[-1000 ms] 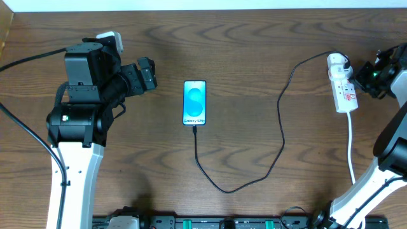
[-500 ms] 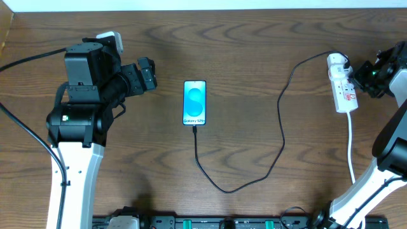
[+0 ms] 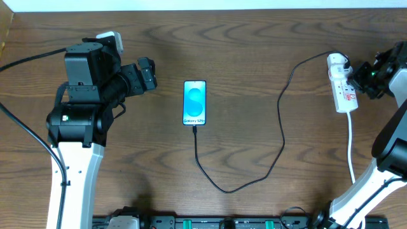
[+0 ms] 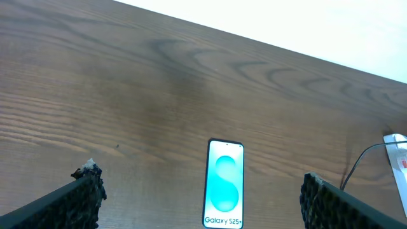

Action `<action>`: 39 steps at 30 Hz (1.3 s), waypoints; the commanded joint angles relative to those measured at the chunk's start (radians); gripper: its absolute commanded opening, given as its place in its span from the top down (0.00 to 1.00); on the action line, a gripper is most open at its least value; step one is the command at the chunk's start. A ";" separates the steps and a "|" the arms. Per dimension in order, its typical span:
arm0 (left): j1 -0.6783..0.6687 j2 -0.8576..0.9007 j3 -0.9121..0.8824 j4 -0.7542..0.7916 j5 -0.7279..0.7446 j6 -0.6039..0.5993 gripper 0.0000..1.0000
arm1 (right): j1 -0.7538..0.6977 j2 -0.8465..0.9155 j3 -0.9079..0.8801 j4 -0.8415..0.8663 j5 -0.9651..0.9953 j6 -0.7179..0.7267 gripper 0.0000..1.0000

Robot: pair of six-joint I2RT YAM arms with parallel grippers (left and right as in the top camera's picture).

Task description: Plug charger to phone and switch on socket

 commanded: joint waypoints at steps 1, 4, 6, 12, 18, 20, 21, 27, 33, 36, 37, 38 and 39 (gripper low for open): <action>0.005 -0.001 -0.003 0.000 -0.013 0.013 0.02 | 0.018 0.022 -0.033 0.035 -0.090 0.009 0.99; 0.005 0.000 -0.003 0.000 -0.013 0.013 0.02 | -0.033 -0.027 -0.026 0.043 -0.146 0.008 0.99; 0.005 0.000 -0.003 -0.001 -0.013 0.013 0.02 | -0.072 -0.092 -0.026 0.039 -0.172 0.008 0.99; 0.005 0.001 -0.003 -0.002 -0.013 0.013 0.02 | -0.116 -0.360 -0.026 -0.071 -0.221 -0.050 0.99; 0.005 0.001 -0.003 -0.004 -0.013 0.013 0.02 | 0.001 -0.659 -0.026 -0.256 -0.222 -0.222 0.99; 0.005 0.001 -0.003 -0.004 -0.013 0.013 0.02 | 0.067 -0.731 -0.026 -0.315 -0.220 -0.289 0.99; 0.005 0.001 -0.003 -0.004 -0.013 0.013 0.02 | 0.113 -0.772 -0.026 -0.353 -0.211 -0.312 0.99; 0.005 0.001 -0.003 -0.004 -0.013 0.013 0.02 | 0.364 -0.937 -0.026 -0.520 -0.096 -0.311 0.01; 0.005 0.001 -0.003 -0.004 -0.013 0.013 0.02 | 0.417 -0.983 -0.026 -0.618 -0.071 -0.319 0.01; 0.005 0.001 -0.003 -0.004 -0.013 0.013 0.02 | 0.417 -0.980 -0.026 -0.630 -0.027 -0.319 0.01; 0.005 0.001 -0.003 -0.004 -0.013 0.013 0.02 | 0.417 -0.980 -0.026 -0.628 -0.014 -0.319 0.01; 0.005 0.001 -0.003 -0.004 -0.013 0.013 0.02 | 0.417 -0.980 -0.026 -0.624 0.002 -0.318 0.01; 0.005 0.001 -0.003 -0.004 -0.013 0.013 0.02 | 0.417 -0.980 -0.026 -0.621 0.017 -0.318 0.01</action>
